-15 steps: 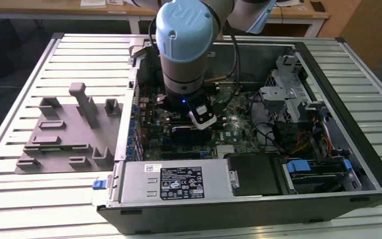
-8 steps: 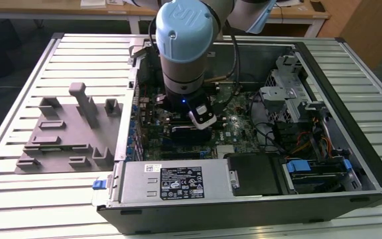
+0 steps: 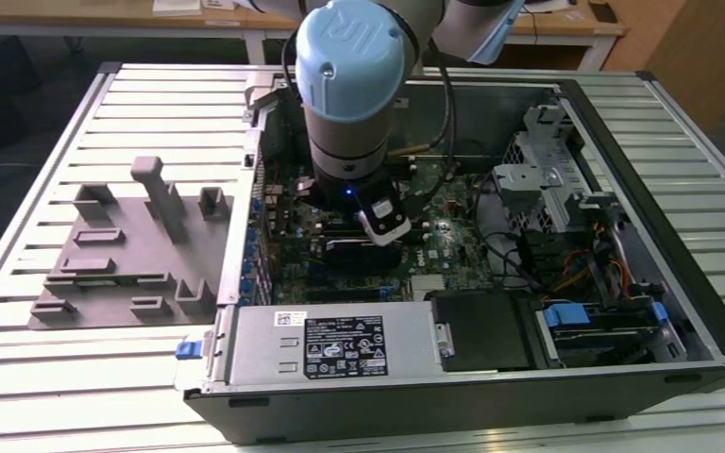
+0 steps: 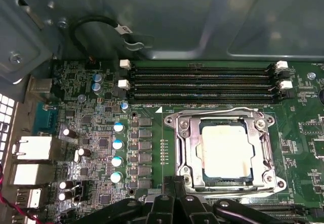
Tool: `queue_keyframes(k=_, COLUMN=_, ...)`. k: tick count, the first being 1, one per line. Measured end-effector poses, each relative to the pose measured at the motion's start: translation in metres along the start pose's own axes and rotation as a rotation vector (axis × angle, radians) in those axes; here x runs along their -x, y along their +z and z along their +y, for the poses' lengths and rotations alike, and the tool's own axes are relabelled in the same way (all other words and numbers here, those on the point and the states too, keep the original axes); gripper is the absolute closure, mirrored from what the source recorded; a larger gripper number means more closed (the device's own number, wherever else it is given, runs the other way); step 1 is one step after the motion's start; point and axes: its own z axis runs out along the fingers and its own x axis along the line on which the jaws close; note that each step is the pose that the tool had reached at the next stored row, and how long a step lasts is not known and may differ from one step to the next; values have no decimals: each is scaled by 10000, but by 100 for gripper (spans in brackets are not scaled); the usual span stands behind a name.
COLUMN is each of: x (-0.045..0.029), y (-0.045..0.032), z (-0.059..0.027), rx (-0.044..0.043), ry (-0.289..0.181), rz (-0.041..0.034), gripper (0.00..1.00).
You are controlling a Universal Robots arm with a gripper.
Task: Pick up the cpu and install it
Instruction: 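Install the second cpu locking lever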
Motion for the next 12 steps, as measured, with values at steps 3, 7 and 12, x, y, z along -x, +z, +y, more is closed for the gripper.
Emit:
queue_keyframes(k=3, x=-2, y=-1, z=-1, rx=-1, ry=-2, rz=0, gripper=89)
queue_keyframes(k=7, x=-14, y=24, z=-9, rx=1, ry=-8, rz=-24, gripper=89)
queue_keyframes(k=12, x=-20, y=26, z=-11, rx=-2, ry=-12, rz=-30, gripper=89)
